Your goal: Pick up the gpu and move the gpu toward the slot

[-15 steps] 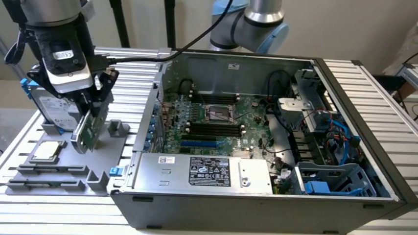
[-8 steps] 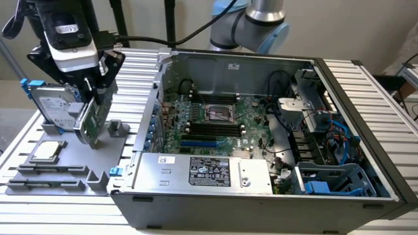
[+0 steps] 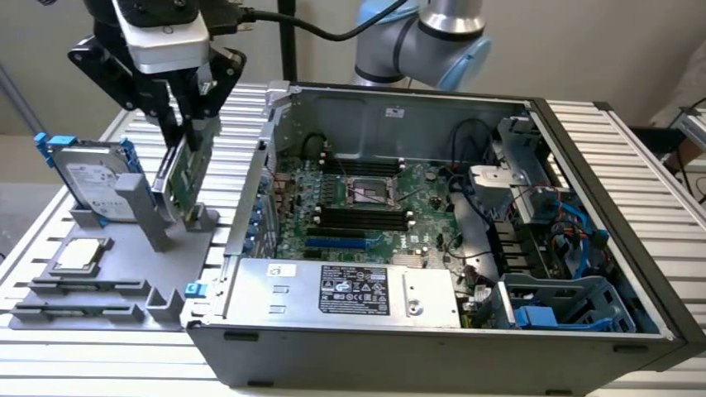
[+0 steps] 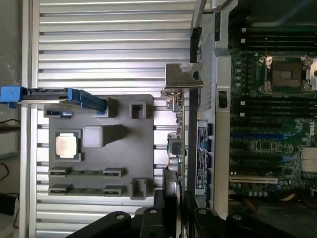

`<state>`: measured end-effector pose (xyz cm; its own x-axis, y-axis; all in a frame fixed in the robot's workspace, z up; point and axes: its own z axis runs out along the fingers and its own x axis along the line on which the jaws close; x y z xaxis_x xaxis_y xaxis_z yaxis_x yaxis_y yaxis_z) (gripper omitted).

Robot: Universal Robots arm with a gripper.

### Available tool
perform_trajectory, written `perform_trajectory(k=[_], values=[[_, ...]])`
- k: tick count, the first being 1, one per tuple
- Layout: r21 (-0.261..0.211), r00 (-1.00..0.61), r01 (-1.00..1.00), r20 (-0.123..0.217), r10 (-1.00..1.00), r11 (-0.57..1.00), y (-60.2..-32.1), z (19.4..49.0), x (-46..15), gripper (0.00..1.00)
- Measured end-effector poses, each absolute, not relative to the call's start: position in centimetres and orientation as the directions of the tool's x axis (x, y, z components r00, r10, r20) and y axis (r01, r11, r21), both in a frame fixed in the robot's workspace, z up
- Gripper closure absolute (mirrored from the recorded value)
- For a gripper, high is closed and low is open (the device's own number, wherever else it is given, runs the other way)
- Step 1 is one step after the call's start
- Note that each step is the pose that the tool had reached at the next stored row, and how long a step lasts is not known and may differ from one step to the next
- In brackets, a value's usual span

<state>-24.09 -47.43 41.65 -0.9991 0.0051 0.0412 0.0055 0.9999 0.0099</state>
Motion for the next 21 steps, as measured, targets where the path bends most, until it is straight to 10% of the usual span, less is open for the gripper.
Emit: perform_trajectory(k=[21], values=[[0.042,-0.999,0.005,0.041,0.004,0.999,-47.6,43.7,-14.6,0.74]])
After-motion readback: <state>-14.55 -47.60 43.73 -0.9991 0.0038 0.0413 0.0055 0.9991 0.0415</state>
